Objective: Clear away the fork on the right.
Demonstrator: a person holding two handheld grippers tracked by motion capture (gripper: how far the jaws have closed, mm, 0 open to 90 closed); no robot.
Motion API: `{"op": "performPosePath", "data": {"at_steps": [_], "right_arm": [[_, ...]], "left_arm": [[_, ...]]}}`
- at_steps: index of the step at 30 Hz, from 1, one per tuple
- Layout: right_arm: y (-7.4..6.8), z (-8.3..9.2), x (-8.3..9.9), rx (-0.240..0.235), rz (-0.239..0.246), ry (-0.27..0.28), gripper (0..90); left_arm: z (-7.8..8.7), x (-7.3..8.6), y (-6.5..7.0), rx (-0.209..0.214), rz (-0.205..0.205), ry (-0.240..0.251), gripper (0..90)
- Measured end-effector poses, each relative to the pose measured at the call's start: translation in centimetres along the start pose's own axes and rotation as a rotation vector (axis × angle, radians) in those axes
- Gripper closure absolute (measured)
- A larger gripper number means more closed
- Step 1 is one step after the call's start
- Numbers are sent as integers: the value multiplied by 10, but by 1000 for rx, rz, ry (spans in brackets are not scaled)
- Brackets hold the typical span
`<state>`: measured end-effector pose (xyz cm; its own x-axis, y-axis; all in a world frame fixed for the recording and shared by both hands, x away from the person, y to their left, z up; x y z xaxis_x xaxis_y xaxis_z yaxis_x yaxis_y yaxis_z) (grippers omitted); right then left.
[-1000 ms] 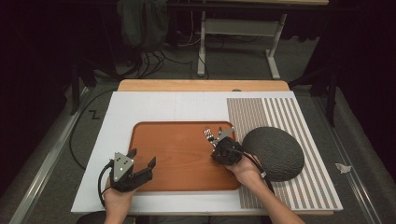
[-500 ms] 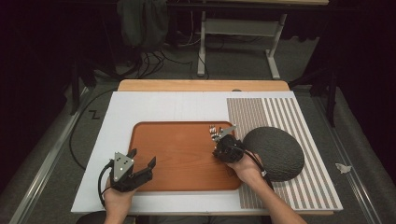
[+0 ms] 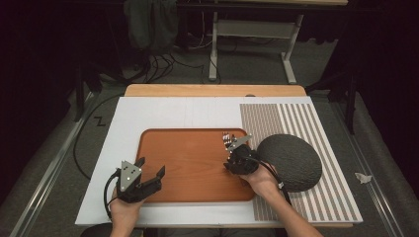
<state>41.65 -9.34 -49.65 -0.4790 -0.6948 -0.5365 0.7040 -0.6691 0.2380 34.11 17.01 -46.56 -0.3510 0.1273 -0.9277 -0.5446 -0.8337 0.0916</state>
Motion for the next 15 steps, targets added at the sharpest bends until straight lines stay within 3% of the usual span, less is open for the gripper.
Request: {"op": "performPosePath", "data": {"at_steps": [15], "right_arm": [[6, 14, 9, 5, -17, 67, 603]], "left_arm": [[0, 0, 0, 1, 1, 3, 265]]}}
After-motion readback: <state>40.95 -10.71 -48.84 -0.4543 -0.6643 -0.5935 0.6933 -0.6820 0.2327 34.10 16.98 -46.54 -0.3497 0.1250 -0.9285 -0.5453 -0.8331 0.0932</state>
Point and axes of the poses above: each handheld gripper's, and its own axes: z roughly backward along the jaws, x roughly out of its underside, y roughly to its right, the point moved 8 cm from there along -z, roughly forward along the jaws, and after that the axes turned 14 degrees about x, right-handed, at the moved point
